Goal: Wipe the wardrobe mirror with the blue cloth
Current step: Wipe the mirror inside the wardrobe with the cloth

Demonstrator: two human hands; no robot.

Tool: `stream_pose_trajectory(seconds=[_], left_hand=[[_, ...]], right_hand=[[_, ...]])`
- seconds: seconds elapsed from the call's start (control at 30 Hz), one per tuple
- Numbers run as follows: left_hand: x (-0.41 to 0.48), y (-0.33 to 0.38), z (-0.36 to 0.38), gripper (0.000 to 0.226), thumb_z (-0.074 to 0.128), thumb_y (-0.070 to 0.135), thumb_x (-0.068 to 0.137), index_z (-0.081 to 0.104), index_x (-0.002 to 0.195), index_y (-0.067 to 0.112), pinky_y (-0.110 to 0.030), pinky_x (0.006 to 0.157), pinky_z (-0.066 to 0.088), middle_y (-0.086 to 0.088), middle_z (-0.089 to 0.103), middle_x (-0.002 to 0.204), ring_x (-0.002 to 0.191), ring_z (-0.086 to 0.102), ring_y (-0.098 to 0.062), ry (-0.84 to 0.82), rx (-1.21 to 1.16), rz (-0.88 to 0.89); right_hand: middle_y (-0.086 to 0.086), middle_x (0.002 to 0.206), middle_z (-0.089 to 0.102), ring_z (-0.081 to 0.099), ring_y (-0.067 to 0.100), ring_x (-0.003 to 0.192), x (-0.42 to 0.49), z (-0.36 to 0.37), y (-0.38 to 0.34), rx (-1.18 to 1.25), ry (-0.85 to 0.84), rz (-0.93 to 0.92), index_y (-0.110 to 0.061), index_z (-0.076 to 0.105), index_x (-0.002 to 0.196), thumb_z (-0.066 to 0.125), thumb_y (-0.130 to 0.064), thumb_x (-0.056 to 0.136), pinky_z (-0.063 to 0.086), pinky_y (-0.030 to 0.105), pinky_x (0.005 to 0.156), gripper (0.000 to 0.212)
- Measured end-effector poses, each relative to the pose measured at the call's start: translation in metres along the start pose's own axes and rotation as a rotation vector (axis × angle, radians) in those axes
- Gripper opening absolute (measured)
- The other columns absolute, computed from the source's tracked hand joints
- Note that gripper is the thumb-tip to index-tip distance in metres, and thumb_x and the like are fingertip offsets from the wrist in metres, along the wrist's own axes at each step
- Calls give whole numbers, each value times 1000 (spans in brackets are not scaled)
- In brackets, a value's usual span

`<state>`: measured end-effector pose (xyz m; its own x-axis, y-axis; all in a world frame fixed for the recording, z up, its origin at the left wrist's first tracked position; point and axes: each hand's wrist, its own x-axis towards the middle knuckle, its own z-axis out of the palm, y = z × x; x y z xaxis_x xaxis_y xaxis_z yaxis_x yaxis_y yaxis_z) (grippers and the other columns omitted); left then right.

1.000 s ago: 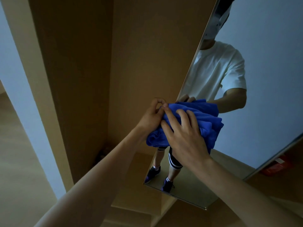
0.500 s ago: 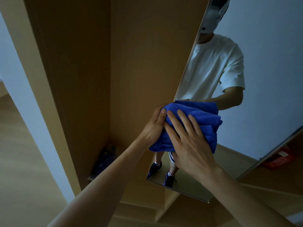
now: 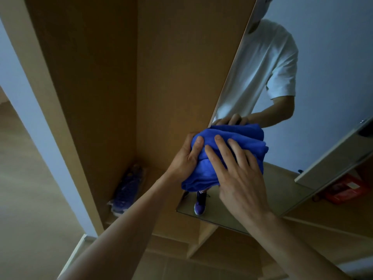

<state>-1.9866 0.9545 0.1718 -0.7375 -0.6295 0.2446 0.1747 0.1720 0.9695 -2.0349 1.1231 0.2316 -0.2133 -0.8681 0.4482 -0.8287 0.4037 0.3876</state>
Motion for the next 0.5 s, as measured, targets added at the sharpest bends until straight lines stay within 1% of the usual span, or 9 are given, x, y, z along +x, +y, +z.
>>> stream_pose_trajectory(seconds=[0.07,0.13,0.2,0.3,0.37,0.43,0.5], left_hand=[[-4,-9,1,32,37,58,104,58,115,36,-11,88,47,19,70,105,103,66,0,21,-2,-22],[-9,-19,3,30,35,53,106,58,109,34,-9,85,45,22,69,97,96,64,3,29,-10,-62],[-14,-31,4,31,34,53,106,58,105,32,-9,84,45,23,67,93,92,63,3,34,-10,-94],[-21,-49,6,43,34,58,103,60,112,24,-11,87,45,13,69,100,100,64,-6,50,-23,-113],[-25,-61,7,47,33,60,100,59,115,24,-13,90,46,9,69,104,104,64,-7,51,-23,-138],[-30,-75,7,46,32,61,100,59,114,26,-15,90,47,14,68,100,101,65,-4,46,-15,-177],[-35,-89,8,44,32,60,103,59,113,27,-13,87,47,16,68,99,98,65,-1,47,-18,-210]], right_hand=[[13,159,39,42,36,141,-3,7,-2,-6,-27,-24,-15,43,152,70,-11,77,42,52,108,79],[12,158,40,44,36,140,-7,16,-6,-8,-60,-38,-16,44,151,74,-13,76,43,51,107,81],[12,158,42,46,35,139,-11,27,-11,-8,-78,-47,-16,46,151,78,-15,75,44,50,106,82],[12,157,42,46,34,138,-17,42,-16,-6,-99,-68,-16,47,150,77,-19,79,44,49,106,77],[11,158,41,45,34,139,-22,51,-21,-9,-132,-79,-16,46,151,75,-20,82,43,49,108,75],[11,160,38,43,33,141,-27,60,-27,-11,-176,-88,-17,43,152,75,-25,84,40,48,110,76],[10,161,36,42,33,142,-33,70,-32,-9,-221,-91,-17,41,154,79,-34,81,39,47,111,84]])
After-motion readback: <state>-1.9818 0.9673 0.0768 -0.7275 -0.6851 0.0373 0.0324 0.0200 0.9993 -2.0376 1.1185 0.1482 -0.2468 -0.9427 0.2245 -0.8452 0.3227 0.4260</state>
